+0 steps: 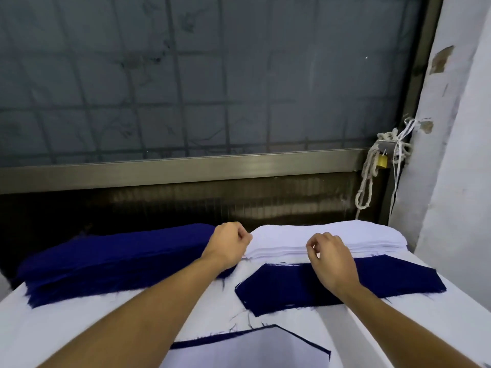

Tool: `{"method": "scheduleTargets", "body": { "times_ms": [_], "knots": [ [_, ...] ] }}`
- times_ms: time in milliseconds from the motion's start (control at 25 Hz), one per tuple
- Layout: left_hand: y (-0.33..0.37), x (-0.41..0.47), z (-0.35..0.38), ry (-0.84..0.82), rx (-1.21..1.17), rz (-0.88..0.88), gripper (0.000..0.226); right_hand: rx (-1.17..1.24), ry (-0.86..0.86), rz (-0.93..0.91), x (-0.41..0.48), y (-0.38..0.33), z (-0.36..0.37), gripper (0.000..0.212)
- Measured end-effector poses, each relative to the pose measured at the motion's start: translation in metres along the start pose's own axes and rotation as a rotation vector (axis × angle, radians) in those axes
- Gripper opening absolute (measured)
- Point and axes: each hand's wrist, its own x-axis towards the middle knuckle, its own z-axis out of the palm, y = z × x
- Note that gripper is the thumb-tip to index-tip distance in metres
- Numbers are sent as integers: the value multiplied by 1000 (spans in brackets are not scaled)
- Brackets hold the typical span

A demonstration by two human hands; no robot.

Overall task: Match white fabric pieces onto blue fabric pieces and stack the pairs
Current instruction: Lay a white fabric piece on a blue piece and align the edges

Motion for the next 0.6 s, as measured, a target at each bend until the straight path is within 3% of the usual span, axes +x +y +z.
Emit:
{"method": "scheduleTargets", "body": {
  "times_ms": [280, 600],
  "knots": [
    [12, 53, 75, 38, 207, 14, 34, -65, 6, -63, 38, 14, 49, 20],
    [11, 68, 85, 44, 90, -62, 18, -86, -9, -32, 63, 21, 68, 16]
  ]
}}
